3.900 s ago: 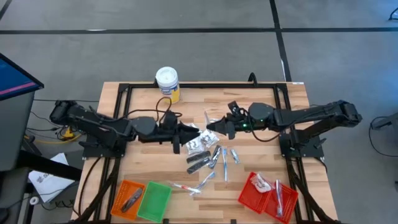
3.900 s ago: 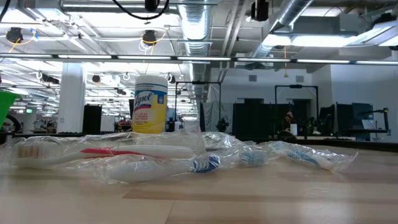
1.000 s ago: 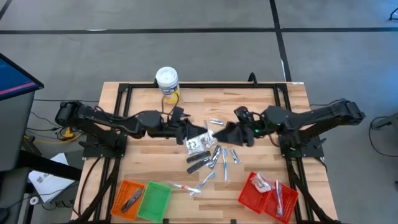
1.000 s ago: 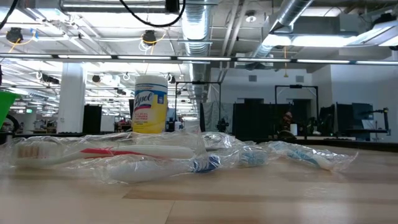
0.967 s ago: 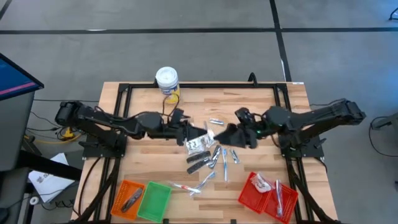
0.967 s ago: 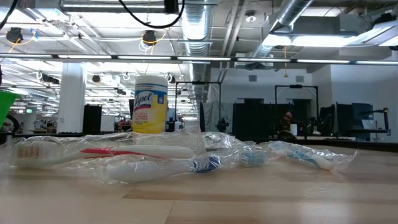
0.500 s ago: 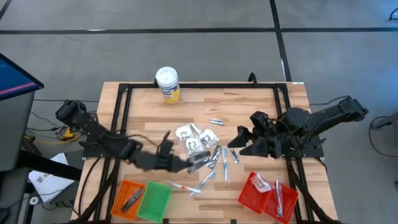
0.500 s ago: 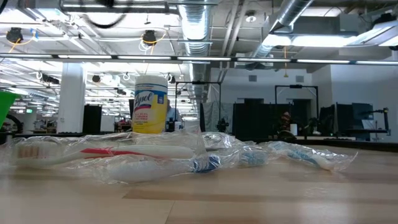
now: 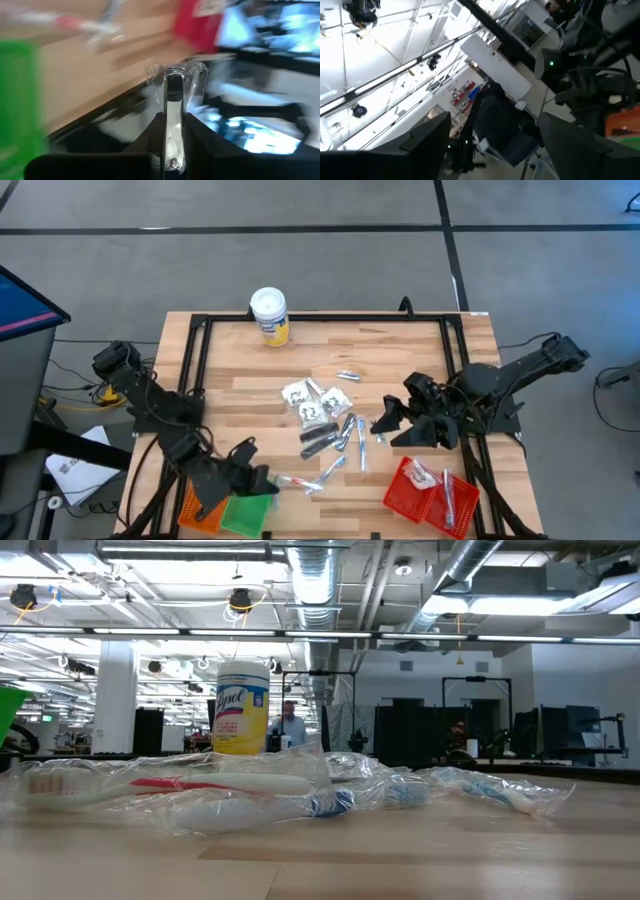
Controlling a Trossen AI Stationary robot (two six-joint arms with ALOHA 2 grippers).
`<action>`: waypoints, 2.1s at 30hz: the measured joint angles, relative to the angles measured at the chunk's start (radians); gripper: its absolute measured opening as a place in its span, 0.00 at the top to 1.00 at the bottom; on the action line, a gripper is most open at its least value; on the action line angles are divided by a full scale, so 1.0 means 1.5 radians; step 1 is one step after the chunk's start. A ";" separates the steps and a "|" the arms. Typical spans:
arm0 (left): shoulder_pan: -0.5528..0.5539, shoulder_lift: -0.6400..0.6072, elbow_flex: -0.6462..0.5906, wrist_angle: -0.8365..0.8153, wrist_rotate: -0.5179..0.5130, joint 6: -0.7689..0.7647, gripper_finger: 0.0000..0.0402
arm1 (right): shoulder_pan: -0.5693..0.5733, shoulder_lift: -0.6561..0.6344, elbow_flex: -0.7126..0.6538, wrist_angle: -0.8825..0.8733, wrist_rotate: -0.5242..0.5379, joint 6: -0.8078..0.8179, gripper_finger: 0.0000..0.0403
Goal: Pick & Place Travel size toiletries
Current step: Put the nail cutter into the green basket
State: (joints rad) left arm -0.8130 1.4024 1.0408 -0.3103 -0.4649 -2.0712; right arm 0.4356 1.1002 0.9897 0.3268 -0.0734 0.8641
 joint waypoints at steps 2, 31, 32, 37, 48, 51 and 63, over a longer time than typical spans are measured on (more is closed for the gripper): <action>0.005 0.014 0.046 -0.106 0.061 -0.018 0.92 | 0.008 0.001 -0.001 -0.006 0.000 0.000 0.26; 0.030 0.233 0.192 -0.409 0.316 -0.010 0.92 | 0.021 0.001 0.000 -0.010 0.015 -0.028 0.26; 0.031 0.233 0.187 -0.409 0.319 -0.009 0.92 | 0.021 0.001 0.000 -0.010 0.015 -0.029 0.26; 0.030 0.233 0.170 -0.402 0.335 -0.003 0.92 | 0.028 0.001 0.000 -0.012 0.015 -0.030 0.26; 0.036 0.233 0.144 -0.400 0.384 0.013 0.92 | 0.033 0.001 0.000 -0.014 0.015 -0.030 0.26; 0.037 0.232 0.133 -0.395 0.409 0.017 0.91 | 0.033 0.001 0.000 -0.019 0.015 -0.030 0.26; 0.042 0.232 0.114 -0.375 0.413 0.051 0.93 | 0.033 0.001 0.000 -0.021 0.015 -0.022 0.26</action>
State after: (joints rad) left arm -0.7495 1.7500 1.2125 -0.8734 0.1539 -1.9948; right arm 0.4850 1.1011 0.9894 0.2958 -0.0509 0.8306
